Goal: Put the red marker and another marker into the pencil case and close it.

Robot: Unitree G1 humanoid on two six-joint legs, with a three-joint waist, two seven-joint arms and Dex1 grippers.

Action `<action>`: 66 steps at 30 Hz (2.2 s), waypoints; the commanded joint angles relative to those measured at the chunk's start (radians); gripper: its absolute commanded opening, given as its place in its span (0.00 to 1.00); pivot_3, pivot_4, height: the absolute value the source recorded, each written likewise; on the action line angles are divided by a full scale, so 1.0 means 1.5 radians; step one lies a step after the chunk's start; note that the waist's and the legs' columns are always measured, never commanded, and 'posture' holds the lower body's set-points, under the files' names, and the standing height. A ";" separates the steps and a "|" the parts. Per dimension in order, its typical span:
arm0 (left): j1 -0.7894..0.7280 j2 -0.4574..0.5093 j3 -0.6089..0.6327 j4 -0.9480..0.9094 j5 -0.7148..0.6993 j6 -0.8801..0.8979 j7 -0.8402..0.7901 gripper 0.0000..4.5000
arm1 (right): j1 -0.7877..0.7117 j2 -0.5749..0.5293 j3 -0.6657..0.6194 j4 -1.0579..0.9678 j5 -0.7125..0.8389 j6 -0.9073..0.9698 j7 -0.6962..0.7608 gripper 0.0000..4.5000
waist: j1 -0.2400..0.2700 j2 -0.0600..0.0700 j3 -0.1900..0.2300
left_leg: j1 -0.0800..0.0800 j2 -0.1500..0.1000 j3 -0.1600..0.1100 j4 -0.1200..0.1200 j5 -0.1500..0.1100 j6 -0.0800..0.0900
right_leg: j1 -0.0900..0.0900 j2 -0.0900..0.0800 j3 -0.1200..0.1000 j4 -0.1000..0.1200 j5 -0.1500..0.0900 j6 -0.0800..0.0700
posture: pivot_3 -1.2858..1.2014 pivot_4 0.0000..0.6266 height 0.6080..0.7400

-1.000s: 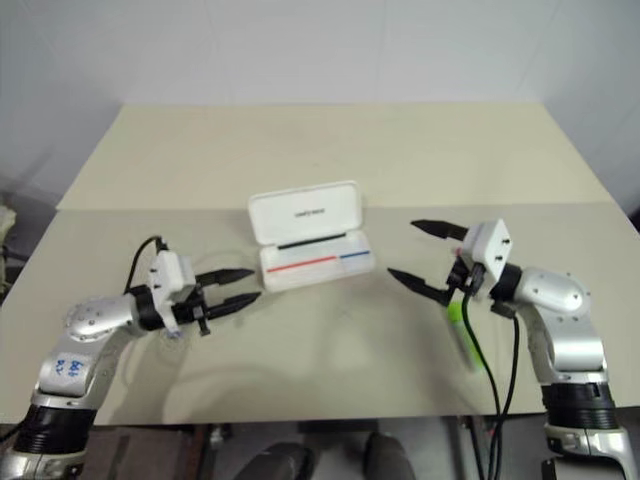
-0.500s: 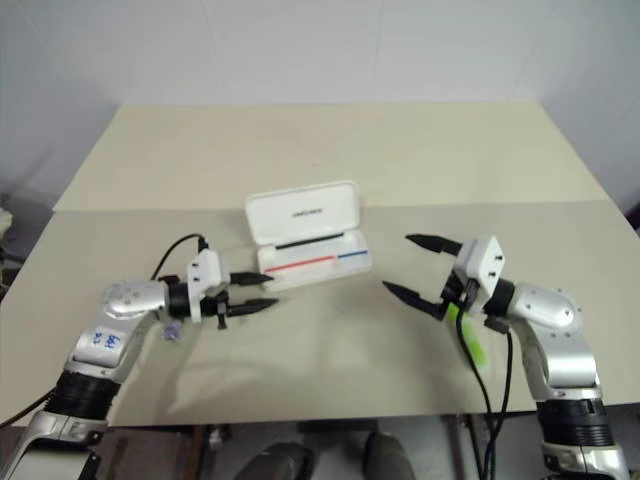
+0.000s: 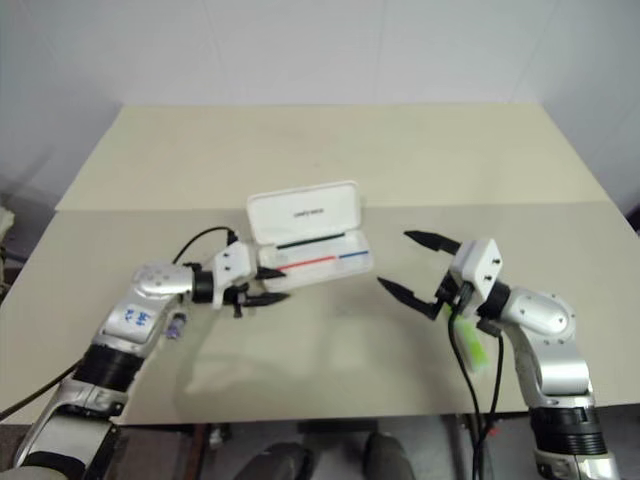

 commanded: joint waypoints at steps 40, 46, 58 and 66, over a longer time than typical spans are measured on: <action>0.042 -0.024 -0.110 -0.280 0.040 0.213 -0.044 0.01 | -0.043 -0.019 -0.005 -0.032 0.022 0.041 0.018 1.00 | 0.001 -0.001 0.000 | 0.000 -0.001 0.000 0.001 -0.001 0.002 | -0.001 -0.001 0.000 0.002 0.000 0.000 | 0.52 0.24 1.00; 0.067 -0.014 -0.122 -0.319 0.047 0.256 -0.032 0.01 | -0.043 -0.016 -0.004 -0.037 0.021 0.048 0.020 1.00 | 0.001 -0.001 0.000 | 0.000 -0.001 0.000 0.001 -0.002 0.002 | -0.001 -0.001 0.000 0.002 0.000 0.000 | 0.52 0.24 1.00; 0.057 -0.011 -0.129 -0.296 0.058 0.269 -0.003 0.48 | -0.056 -0.011 -0.001 -0.017 0.013 0.034 0.021 1.00 | 0.001 -0.001 0.000 | 0.000 0.000 0.001 0.001 -0.002 0.002 | -0.001 0.000 0.000 0.002 0.000 0.000 | 0.52 0.24 1.00; 0.057 -0.026 -0.120 -0.310 0.028 0.259 -0.010 0.79 | -0.066 -0.009 0.003 -0.003 0.010 0.028 0.025 1.00 | 0.002 -0.001 0.000 | 0.000 0.000 0.001 0.002 -0.002 0.002 | 0.000 0.000 0.000 0.001 0.000 0.000 | 0.52 0.24 1.00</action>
